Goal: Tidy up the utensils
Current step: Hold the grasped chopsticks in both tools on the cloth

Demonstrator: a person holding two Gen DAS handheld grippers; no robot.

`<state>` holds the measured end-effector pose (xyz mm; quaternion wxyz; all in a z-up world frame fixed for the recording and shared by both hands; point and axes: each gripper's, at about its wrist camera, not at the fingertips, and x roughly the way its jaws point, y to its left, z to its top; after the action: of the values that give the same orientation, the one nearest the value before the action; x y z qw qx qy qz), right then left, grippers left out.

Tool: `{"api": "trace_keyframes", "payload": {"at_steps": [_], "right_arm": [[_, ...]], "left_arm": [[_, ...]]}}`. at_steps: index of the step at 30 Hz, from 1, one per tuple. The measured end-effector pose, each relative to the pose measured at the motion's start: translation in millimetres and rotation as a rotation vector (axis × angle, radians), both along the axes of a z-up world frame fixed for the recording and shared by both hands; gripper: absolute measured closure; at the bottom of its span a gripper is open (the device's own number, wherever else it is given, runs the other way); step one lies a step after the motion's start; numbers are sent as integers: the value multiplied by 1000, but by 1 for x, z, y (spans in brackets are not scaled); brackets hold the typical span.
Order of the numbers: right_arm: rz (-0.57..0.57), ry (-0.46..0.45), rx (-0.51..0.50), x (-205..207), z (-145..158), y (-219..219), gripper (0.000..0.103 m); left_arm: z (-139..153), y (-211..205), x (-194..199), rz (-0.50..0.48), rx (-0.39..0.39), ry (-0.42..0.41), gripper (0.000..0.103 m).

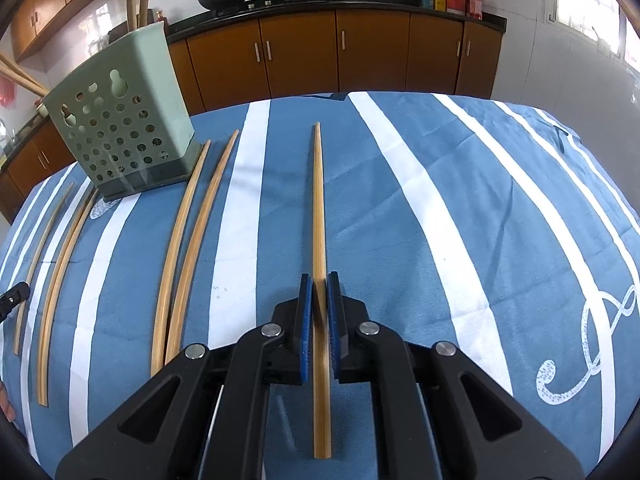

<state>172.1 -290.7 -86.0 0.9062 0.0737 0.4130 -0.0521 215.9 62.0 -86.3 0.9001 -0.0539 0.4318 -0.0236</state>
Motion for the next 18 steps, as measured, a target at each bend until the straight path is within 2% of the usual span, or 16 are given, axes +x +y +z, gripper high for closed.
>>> {"api": "trace_keyframes", "payload": {"at_steps": [18], "right_arm": [[0, 2, -12, 0, 0, 1, 94]], "left_arm": [[-1, 0, -2, 4, -9, 0, 93]]}}
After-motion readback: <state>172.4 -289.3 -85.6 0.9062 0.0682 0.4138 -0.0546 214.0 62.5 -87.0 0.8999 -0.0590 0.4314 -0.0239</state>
